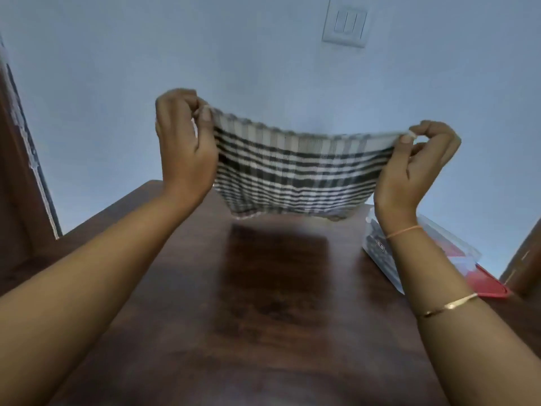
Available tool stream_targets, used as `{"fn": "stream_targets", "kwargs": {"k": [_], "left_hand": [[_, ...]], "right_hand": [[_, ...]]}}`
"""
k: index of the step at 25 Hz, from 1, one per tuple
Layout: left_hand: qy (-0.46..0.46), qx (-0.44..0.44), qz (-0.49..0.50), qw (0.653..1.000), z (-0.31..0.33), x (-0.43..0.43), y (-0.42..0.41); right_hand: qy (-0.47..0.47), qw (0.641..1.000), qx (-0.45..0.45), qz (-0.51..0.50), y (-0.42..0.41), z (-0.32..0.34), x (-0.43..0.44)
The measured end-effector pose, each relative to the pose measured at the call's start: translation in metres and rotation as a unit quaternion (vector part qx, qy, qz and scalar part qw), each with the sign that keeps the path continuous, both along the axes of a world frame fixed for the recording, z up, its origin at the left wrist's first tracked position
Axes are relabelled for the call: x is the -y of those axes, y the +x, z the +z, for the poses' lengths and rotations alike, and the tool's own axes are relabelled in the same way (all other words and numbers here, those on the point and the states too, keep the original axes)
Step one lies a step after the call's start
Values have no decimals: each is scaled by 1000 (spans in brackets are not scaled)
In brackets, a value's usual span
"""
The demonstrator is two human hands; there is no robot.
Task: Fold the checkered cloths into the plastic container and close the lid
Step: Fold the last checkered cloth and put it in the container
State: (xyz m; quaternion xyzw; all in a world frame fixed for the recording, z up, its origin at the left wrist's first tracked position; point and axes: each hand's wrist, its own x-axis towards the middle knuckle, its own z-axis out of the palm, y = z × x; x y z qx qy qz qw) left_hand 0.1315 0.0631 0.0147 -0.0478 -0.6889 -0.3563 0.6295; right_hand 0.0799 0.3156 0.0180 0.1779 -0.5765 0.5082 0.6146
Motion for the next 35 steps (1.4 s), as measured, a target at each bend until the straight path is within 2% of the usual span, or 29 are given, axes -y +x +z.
{"fn": "stream_targets", "kwargs": {"k": [2, 4, 6, 8, 9, 11, 13, 14, 16, 19, 24, 27, 30, 32, 35], "left_hand": [[39, -5, -58, 998, -19, -2, 8], [59, -6, -76, 995, -32, -7, 15], [52, 21, -75, 996, -43, -9, 15], [38, 120, -57, 990, -58, -7, 5], [21, 208, -39, 977, -69, -5, -3], [-47, 402, -4, 914, -92, -1, -18], [-102, 520, 4, 848, -113, 0, -24], [-109, 548, 3, 830, -121, -1, -25], [-109, 562, 4, 820, -130, 1, -28], [-107, 550, 27, 828, -134, 6, -39], [-88, 444, 31, 891, -133, 6, -51], [-94, 396, 33, 913, -127, 5, -56], [-90, 358, 29, 929, -122, 2, -65], [-97, 384, 33, 918, -121, 0, -72], [-139, 491, 73, 857, -126, -4, -77]], "right_hand": [[19, 999, -25, 5, 3, -16, 0], [11, 999, 4, 48, 10, -23, 3], [20, 994, 62, 84, 13, -30, 4], [62, 980, 167, 92, 6, -45, 2], [93, 960, 249, 93, -1, -55, 1], [159, 882, 436, 86, -18, -79, -1], [211, 792, 570, 52, -32, -104, -7], [226, 765, 602, 37, -36, -114, -10], [231, 751, 619, 30, -38, -123, -15], [240, 751, 615, 30, -41, -119, -17], [256, 764, 592, -16, -48, -117, -17], [253, 767, 589, -31, -51, -119, -13], [215, 792, 568, -58, -54, -120, -11], [241, 781, 570, -87, -54, -120, -10], [324, 721, 601, -120, -56, -125, -7]]}}
